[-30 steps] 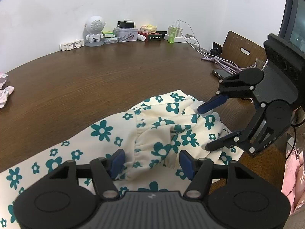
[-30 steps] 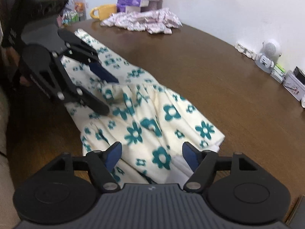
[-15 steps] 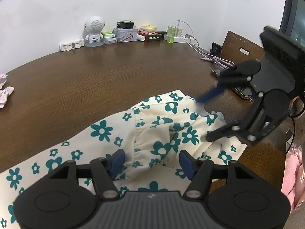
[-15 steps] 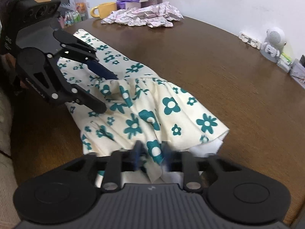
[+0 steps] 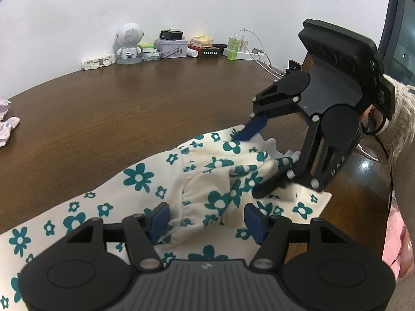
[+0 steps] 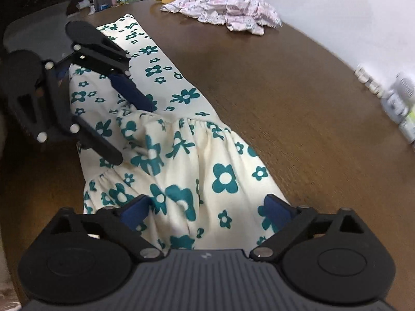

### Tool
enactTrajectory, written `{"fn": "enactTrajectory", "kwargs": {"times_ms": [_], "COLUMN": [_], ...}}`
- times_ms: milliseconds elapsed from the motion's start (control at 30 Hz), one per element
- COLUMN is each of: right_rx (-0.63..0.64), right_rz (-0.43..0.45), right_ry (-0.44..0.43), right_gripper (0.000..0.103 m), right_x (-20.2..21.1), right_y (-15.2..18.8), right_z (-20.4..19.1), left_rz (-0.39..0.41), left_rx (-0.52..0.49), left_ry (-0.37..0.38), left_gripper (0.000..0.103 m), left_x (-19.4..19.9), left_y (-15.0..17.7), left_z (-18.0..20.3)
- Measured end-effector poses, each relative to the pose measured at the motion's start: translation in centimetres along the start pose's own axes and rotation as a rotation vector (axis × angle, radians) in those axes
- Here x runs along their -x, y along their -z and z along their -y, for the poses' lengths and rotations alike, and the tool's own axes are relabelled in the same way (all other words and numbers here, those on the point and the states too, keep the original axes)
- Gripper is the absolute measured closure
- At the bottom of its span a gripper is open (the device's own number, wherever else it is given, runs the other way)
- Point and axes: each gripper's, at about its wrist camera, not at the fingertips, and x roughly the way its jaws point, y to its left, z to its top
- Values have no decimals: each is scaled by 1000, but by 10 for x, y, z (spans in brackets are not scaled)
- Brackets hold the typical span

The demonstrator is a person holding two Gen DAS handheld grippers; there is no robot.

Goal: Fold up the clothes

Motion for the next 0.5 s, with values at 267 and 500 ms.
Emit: {"fn": "enactTrajectory", "kwargs": {"times_ms": [267, 500], "right_rx": [-99, -322], "right_rz": [53, 234], "right_ry": [41, 208], "right_gripper": [25, 19], "right_x": [18, 54], "right_y": [16, 52], "right_z": [3, -22], "left_rz": [13, 114], "left_rx": [10, 101], "left_ry": [9, 39], "left_gripper": [40, 42], "left_x": [2, 19], "left_y": [-1, -7], "left_z": [-3, -16]}}
